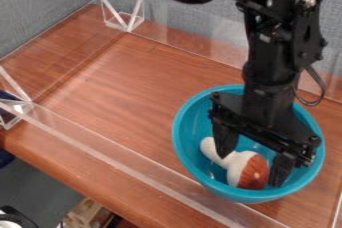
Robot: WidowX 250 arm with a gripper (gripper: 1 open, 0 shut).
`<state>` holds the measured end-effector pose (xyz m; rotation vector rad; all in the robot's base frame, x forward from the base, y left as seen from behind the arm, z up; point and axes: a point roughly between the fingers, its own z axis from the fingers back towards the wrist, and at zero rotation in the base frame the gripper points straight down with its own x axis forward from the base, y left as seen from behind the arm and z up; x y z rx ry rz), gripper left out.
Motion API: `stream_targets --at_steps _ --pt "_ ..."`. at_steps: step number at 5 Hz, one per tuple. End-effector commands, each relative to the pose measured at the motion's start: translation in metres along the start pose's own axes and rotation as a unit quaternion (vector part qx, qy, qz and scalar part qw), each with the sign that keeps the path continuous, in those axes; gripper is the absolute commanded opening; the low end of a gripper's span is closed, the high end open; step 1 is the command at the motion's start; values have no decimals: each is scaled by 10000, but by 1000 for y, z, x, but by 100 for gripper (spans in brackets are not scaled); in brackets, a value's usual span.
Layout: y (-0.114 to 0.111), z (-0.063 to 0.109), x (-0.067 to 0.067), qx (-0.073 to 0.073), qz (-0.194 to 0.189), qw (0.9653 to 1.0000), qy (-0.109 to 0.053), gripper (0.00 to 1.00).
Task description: Remove the mushroom from inside the blue bowl and put it on the table
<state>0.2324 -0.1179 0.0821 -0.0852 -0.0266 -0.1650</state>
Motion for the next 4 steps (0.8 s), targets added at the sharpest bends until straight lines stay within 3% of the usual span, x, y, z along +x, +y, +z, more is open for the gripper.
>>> stream_targets --at_steps 1,4 --pt "-7 6 3 -80 -70 9997 -231 100" --pt "-8 6 6 -145 -31 9989 -441 100"
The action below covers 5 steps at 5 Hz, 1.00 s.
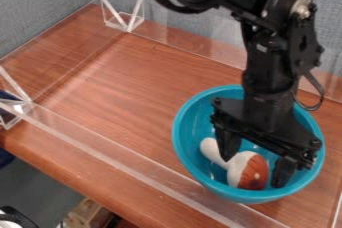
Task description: Remove the mushroom from inside the blue bowl and put it on the table
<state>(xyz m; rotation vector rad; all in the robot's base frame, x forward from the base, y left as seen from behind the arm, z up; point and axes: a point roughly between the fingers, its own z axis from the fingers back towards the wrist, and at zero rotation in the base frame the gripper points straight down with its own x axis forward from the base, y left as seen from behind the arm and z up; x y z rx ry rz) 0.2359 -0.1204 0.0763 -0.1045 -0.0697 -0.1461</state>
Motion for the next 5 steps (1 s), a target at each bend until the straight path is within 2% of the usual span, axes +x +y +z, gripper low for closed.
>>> stream_targets --at_steps 1,5 --pt "-7 12 3 -90 -101 9995 -277 100" --pt "-5 16 9 -120 -21 9986 -510 100"
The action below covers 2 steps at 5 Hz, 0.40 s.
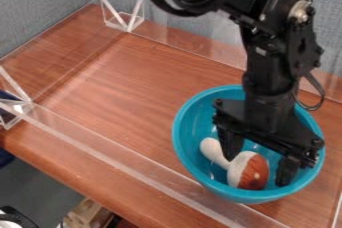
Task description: Remove the mushroom from inside the blue bowl and put it on the table
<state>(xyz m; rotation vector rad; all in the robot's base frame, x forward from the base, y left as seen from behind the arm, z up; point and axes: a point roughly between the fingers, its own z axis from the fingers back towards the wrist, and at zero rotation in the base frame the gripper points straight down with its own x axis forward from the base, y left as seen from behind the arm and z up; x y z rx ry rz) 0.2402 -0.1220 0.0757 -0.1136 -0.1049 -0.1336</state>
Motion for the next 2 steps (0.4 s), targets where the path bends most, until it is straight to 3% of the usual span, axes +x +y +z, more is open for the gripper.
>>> stream_targets --at_steps 1,2 --pt "-4 17 7 -92 -50 9993 -372 100" --pt "-5 9 5 -53 -59 9996 -272 100"
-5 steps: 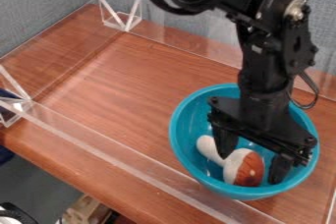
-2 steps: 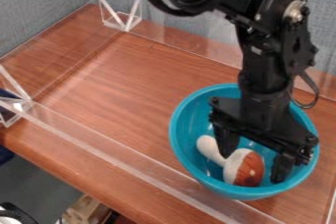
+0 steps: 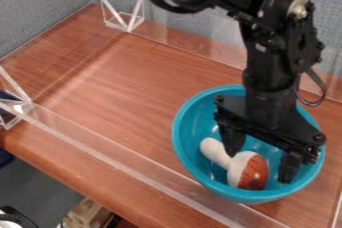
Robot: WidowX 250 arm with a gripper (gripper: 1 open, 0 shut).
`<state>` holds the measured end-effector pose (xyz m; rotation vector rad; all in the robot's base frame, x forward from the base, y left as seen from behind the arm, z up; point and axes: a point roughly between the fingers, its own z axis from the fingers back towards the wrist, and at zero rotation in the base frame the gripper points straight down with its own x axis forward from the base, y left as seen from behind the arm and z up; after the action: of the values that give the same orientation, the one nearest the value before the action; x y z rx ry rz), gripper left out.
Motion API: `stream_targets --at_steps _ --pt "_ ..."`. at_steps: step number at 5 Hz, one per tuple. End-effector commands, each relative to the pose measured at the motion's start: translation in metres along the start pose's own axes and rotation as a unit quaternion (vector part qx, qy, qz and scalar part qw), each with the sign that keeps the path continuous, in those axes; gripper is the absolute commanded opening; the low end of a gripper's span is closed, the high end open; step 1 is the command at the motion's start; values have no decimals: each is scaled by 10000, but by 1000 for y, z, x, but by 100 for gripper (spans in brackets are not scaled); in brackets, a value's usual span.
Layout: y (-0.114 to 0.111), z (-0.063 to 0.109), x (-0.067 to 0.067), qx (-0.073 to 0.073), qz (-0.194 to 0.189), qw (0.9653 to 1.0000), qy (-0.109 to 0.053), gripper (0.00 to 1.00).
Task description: Remove the mushroom from inside the blue bowl and put it on the table
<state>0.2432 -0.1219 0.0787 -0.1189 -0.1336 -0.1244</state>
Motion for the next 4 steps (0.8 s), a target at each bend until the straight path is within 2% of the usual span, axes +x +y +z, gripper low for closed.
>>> stream_targets --at_steps 1,4 --pt "-6 -2 1 5 -105 9999 -32 100" --pt "-8 -20 0 116 -124 9997 200 100"
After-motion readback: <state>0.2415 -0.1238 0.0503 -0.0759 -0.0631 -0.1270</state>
